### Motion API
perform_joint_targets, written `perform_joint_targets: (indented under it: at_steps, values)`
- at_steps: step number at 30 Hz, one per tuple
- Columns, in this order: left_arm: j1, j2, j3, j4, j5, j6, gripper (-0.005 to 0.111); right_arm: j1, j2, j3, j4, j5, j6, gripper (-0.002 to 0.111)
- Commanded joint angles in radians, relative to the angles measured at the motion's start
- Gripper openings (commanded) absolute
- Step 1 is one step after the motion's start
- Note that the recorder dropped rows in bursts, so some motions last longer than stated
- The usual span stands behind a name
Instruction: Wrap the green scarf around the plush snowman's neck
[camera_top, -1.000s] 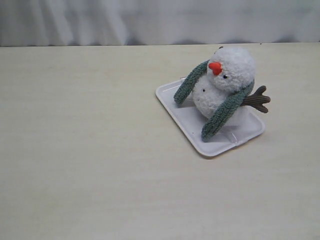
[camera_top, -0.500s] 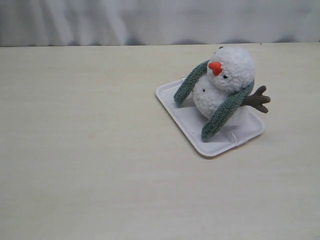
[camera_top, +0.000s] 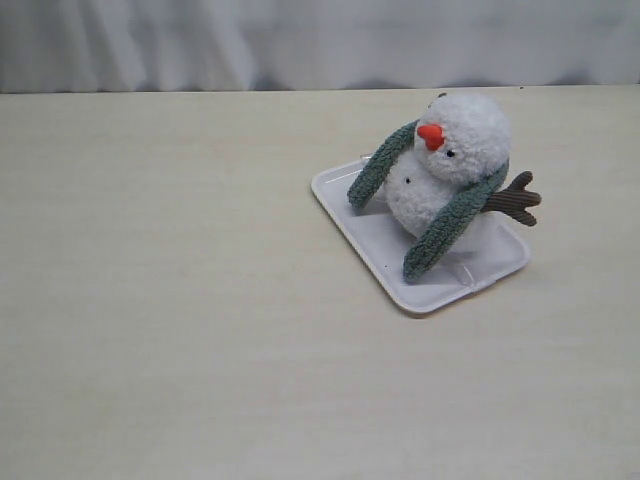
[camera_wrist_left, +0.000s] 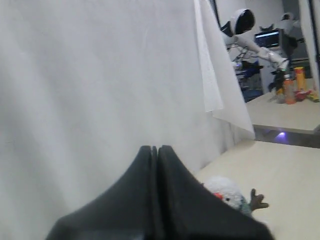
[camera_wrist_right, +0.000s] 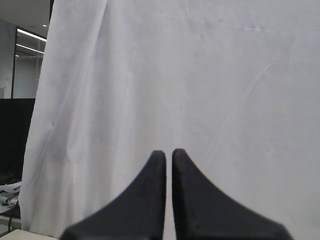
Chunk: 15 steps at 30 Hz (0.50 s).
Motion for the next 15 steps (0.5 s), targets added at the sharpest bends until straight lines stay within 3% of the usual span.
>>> perform_joint_targets:
  at_steps: [1, 6, 10, 15]
  values:
    - [0.158, -0.014, 0.001, -0.009, -0.004, -0.001, 0.000, -0.001, -0.004, 0.003, 0.003, -0.003, -0.006, 0.004]
    - [0.327, -0.043, 0.001, -0.009, -0.037, -0.001, 0.000, -0.001, -0.004, 0.003, 0.003, -0.003, -0.006, 0.004]
    - [0.425, -0.071, 0.001, -0.051, -0.097, -0.001, 0.000, -0.001, -0.004, 0.003, 0.003, -0.003, -0.006, 0.004]
    - [0.574, -0.117, 0.006, -0.250, -0.190, -0.001, 0.000, -0.001, -0.004, 0.003, 0.003, -0.003, -0.006, 0.004]
